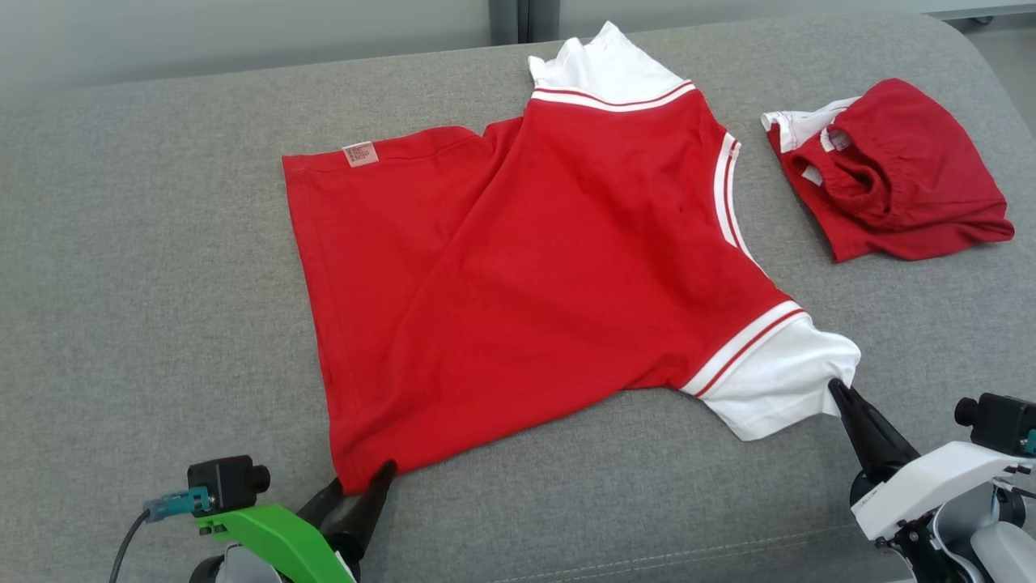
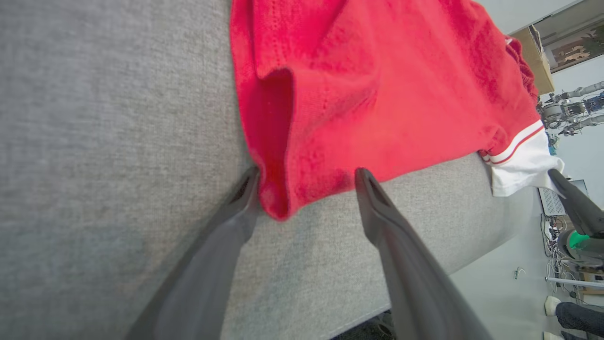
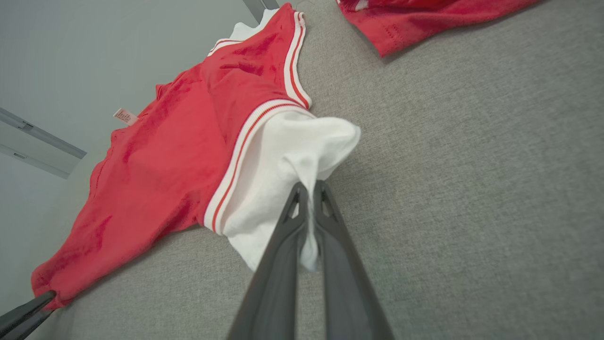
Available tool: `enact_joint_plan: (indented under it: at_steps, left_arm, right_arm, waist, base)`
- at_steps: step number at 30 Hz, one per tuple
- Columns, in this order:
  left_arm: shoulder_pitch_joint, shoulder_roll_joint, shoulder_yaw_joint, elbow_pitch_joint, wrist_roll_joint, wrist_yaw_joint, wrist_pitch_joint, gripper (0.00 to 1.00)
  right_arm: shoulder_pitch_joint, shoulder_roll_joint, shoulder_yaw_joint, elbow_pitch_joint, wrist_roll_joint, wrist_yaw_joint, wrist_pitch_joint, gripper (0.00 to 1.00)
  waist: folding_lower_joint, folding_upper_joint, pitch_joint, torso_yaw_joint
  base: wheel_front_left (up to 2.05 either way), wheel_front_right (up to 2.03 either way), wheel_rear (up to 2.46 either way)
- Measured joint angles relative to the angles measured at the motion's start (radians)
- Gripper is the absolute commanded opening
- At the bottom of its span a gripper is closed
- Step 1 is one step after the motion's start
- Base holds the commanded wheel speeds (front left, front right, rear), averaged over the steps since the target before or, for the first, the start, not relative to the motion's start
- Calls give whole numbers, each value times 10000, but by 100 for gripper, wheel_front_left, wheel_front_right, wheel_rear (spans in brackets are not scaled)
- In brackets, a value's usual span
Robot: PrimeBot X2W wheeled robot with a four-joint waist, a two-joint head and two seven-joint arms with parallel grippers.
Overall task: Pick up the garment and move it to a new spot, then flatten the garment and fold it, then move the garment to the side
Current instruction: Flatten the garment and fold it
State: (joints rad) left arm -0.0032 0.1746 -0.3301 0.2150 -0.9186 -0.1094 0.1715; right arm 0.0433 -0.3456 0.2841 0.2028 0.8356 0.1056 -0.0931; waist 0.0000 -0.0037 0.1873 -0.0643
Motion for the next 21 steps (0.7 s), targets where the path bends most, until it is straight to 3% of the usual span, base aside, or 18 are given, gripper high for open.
enact_joint_plan:
  at_steps: [8,9,10,12,13,21]
  left_arm:
    - [69,-13,-17,119,-113,-19,36,100]
    - [70,-13,-12,163,-132,-23,36,93]
    - [70,-17,-21,213,-144,-44,40,73]
    - [70,-15,-48,309,-186,-48,100,20]
    - [70,-17,-52,330,-186,-48,102,0]
    - [67,-341,280,163,-652,-50,-234,0]
  right_arm:
    - [-151,4,58,128,0,79,-6,0]
    - [-155,6,63,138,0,79,-27,0]
    - [-155,8,71,157,0,79,-31,0]
    - [-160,8,88,192,0,79,-35,0]
    - [-167,12,96,196,0,81,-52,0]
    - [-669,40,-84,-180,-2,84,-602,0]
  waist:
    - [0,0,24,-115]
    - [0,0,29,-127]
    - [0,0,33,-139]
    - [0,0,39,-162]
    - [0,0,41,-172]
    - [1,0,-10,-213]
  base:
    - [0,0,0]
    - [0,0,0]
    - [0,0,0]
    - [0,0,0]
    - [0,0,0]
    - [0,0,0]
